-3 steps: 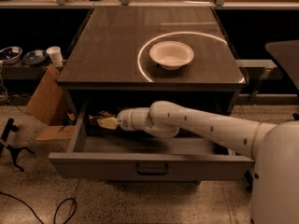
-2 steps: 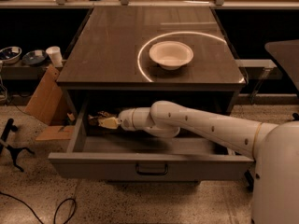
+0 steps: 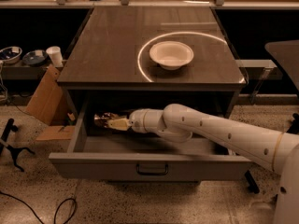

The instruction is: Pick orange can from top drawer and place on counter

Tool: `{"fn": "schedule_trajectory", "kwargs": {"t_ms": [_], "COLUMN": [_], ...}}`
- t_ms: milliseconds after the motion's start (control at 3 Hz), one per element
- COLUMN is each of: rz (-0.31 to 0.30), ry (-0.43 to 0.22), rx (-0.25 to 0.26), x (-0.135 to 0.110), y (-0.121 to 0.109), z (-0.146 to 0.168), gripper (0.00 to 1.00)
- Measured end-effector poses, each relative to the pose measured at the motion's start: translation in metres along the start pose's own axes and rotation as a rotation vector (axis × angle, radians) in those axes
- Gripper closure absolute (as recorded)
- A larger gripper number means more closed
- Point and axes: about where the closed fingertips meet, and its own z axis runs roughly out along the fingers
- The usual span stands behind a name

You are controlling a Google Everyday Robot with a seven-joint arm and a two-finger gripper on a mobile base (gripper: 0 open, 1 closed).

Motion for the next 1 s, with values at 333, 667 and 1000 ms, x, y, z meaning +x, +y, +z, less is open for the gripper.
{"fn": "schedule_trajectory", "kwargs": {"t_ms": [333,667,1000], "rz": [0.005,0.005,-0.004], "ry": [-0.008,-0.011,-0.014], "rx": [0.040,0.081,0.103], "x": [0.003,0.006,0.005], "y": [-0.012,-0.022,-0.030], "z": [-0.029,-0.063,-0.094], "gripper": [1.00,1.00,1.00]}}
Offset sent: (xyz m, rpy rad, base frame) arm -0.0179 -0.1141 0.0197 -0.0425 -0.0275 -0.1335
